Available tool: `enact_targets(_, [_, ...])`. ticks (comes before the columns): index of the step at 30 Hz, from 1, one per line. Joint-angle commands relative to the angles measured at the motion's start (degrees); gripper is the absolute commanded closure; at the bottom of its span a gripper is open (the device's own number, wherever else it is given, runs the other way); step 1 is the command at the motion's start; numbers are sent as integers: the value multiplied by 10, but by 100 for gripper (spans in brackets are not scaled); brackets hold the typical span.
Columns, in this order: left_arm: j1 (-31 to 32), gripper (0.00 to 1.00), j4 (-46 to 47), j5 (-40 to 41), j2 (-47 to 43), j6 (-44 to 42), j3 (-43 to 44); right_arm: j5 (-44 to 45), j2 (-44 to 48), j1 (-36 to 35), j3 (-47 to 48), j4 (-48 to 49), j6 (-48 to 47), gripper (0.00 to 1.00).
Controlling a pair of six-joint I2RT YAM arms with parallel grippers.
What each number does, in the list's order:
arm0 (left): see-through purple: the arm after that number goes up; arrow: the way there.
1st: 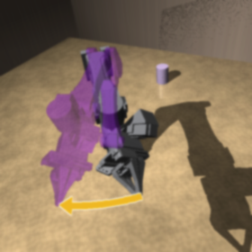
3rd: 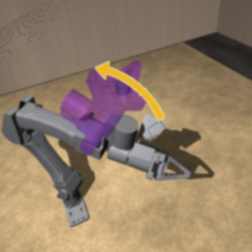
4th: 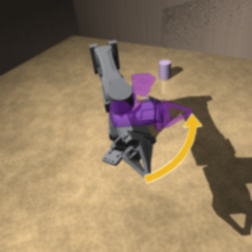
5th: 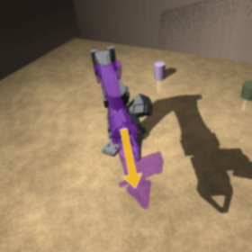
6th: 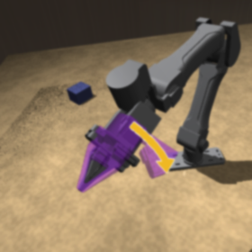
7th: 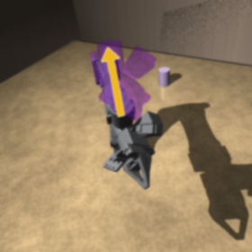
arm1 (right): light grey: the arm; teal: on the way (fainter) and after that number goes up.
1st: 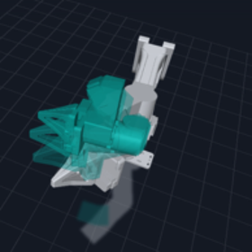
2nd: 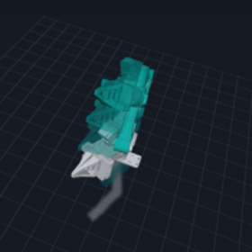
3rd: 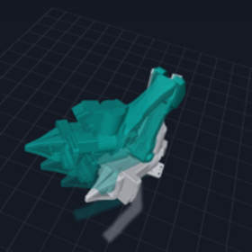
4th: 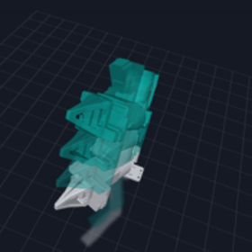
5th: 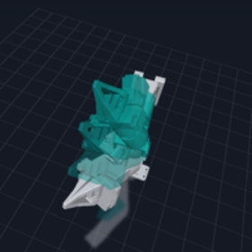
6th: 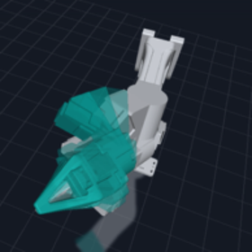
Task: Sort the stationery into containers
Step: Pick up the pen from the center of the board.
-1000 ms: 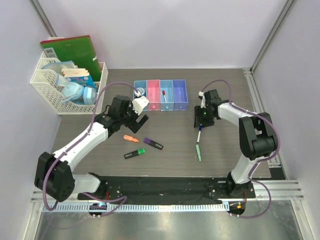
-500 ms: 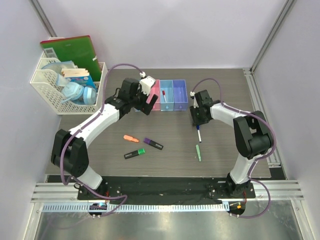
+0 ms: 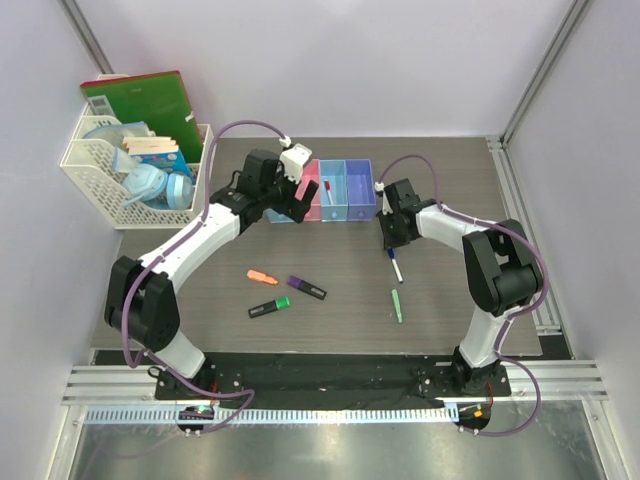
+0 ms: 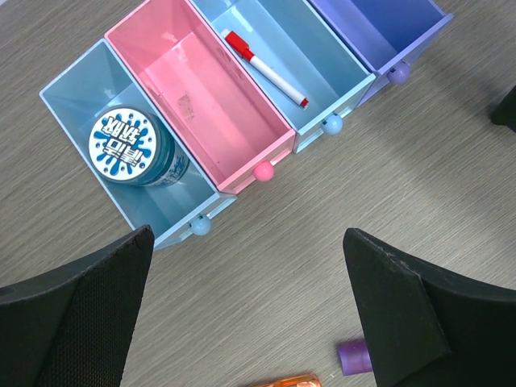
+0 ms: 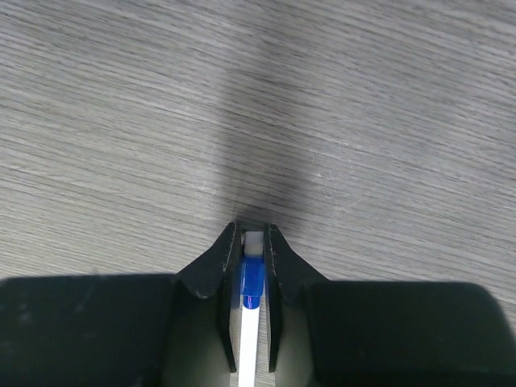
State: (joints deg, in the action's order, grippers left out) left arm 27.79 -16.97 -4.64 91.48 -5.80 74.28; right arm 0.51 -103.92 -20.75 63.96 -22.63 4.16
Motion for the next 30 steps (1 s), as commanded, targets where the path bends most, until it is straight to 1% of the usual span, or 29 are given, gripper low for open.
enact_targets(1, [2, 0, 24, -8, -17, 12, 15, -8, -38, -11, -20, -35, -3, 99])
enact_targets(9, [2, 0, 25, -9, -24, 13, 12, -8, -26, -12, -17, -40, -8, 99])
enact_targets(21, [2, 0, 32, 0, -46, 7, -6, -19, 49, -12, 10, -58, -34, 99])
enact_targets(30, [2, 0, 32, 3, -58, 5, -9, -31, 78, -13, 36, -78, -39, 99])
